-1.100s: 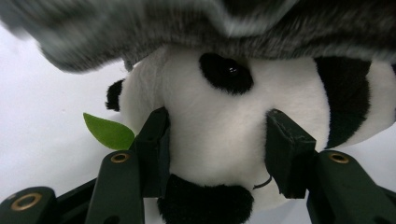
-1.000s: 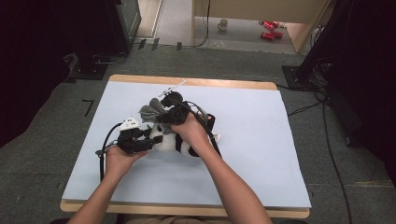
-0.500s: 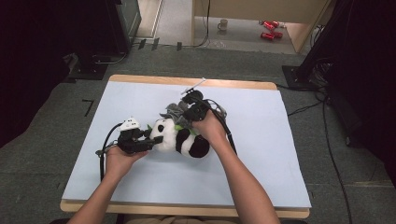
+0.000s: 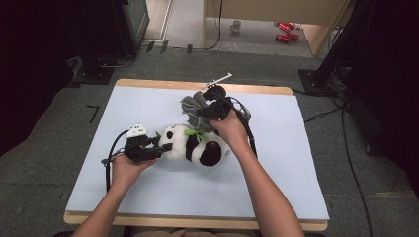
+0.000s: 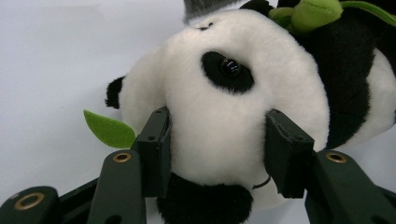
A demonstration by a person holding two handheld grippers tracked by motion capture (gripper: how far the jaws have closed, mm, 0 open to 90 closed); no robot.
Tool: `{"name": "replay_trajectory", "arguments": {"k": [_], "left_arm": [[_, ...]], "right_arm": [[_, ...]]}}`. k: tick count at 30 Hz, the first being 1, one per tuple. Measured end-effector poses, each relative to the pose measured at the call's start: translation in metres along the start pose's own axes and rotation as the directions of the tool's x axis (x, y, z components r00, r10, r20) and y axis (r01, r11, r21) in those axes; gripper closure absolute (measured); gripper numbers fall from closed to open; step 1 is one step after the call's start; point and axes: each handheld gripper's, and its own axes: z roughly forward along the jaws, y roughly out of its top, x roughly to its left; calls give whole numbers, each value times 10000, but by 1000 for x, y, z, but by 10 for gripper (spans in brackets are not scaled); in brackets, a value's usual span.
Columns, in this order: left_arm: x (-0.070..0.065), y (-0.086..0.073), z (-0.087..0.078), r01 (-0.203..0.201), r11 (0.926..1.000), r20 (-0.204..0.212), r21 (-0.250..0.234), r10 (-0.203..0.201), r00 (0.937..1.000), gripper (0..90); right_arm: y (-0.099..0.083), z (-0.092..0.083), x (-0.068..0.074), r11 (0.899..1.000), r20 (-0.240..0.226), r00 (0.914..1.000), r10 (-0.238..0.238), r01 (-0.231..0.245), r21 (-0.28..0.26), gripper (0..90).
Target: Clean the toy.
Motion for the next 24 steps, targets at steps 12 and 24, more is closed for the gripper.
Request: {"name": "replay_trajectory", "arguments": {"k": [12,24], "left_arm": [[2,2,0,173,9999,72,4,-173,9998,488],[2,3,0,269,9995,117,-139,-267,9996,490]], "right_arm": [[14,28,73,9931,-1562,9809,-1160,1176,4,752],[-2,38,55,9852,-603,9850,-1618,1648,480,747]]}}
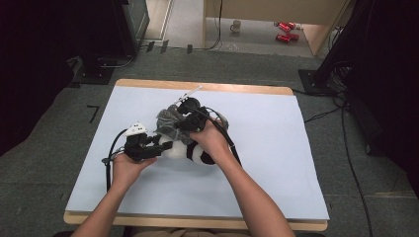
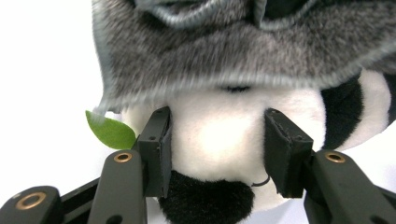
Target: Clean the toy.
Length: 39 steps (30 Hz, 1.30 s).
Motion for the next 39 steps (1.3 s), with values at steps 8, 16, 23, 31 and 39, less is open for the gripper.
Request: {"name": "replay_trajectory", "arguments": {"k": [8,16,23,31,39], "left_arm": [[-1,0,0,-37,10000,-17,27,37,10000,491],[-1,0,0,-90,10000,22,0,90,10000,492],[-1,0,0,-53,10000,37,7,53,10000,492],[3,6,3,178,9998,-23,-45,-178,9998,501],[5,10,4,283,9996,-30,-42,-283,9996,506]], "right_arm": [[-2,-2,-10,9963,1477,9866,-700,619,590,757],[-25,-1,-52,9901,949,9898,1064,-1142,812,758],[-26,-11,-60,9894,1141,9857,1242,-1318,610,759],[4,-34,-29,9944,621,9939,909,-872,-602,761],[19,-20,11,9949,-426,9977,522,-556,-843,761]]}}
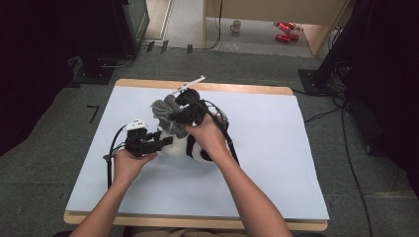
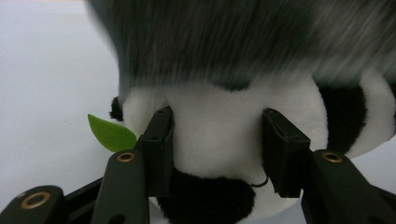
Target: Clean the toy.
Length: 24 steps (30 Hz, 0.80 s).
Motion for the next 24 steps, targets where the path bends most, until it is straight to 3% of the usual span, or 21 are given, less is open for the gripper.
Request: {"name": "replay_trajectory", "arguments": {"k": [3,5,8,13,16,19,24], "left_arm": [[0,-1,0,-40,9999,-51,151,41,10000,508],[0,-2,0,-134,9999,39,77,134,9999,510],[-1,-2,1,-205,9998,-17,15,205,9998,512],[0,-5,0,-229,9997,102,22,229,9997,512],[-4,-5,-1,-400,9992,92,83,399,9992,512],[-7,-5,-1,-541,9984,52,187,541,9985,513],[-7,-9,-3,-692,9969,74,384,690,9976,514]], "right_arm": [[-14,24,2,9966,157,9998,-104,91,814,760],[-23,27,1,9972,213,9995,-225,209,718,761],[-25,19,-2,9937,709,9948,-733,668,904,760],[-31,7,-23,9907,1096,9926,-529,384,1307,763],[-39,2,-35,9856,1557,9863,-539,275,1667,762],[-45,-3,-49,9872,1491,9888,-25,-213,1580,760],[-42,-12,-56,9882,1927,9812,49,-343,1492,765]]}}
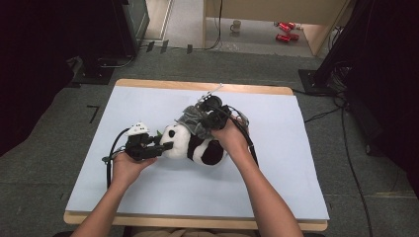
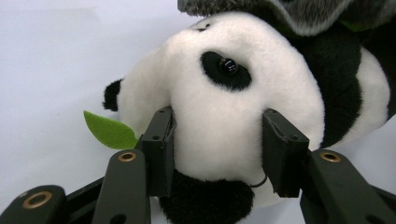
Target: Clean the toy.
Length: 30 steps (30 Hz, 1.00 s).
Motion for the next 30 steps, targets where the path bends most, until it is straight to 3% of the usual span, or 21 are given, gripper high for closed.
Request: {"name": "replay_trajectory", "arguments": {"k": [4,9,14,19,21,24,28,30], "left_arm": [[0,-1,-2,-156,9995,47,266,155,9999,513],[1,-4,-3,-141,9993,148,338,136,9998,512],[1,-6,-3,-174,9994,176,304,169,9997,508],[1,-6,-3,-151,9995,156,274,146,9998,505],[1,-6,-3,-182,9994,139,304,178,9997,505],[0,-7,-3,-318,9987,55,396,316,9995,506],[-1,-6,-2,-28,9991,-18,425,29,10000,508],[-3,-5,-1,-78,9990,-111,437,83,9999,510]], "right_arm": [[0,-8,-10,9995,-3,9996,296,-296,-111,765],[0,-28,-23,9920,-342,9957,858,-886,-905,765],[0,-42,-27,9822,-788,9911,1076,-1183,-1456,765],[-2,-30,-8,9831,-1592,9849,676,-930,-1577,765],[-4,-18,2,9871,-1873,9807,562,-828,-1372,764],[-13,2,14,9950,-1512,9884,171,-316,-946,762],[-29,6,4,9903,-1298,9909,346,-515,-1287,759],[-37,2,-1,9864,-1266,9911,424,-617,-1522,759]]}}
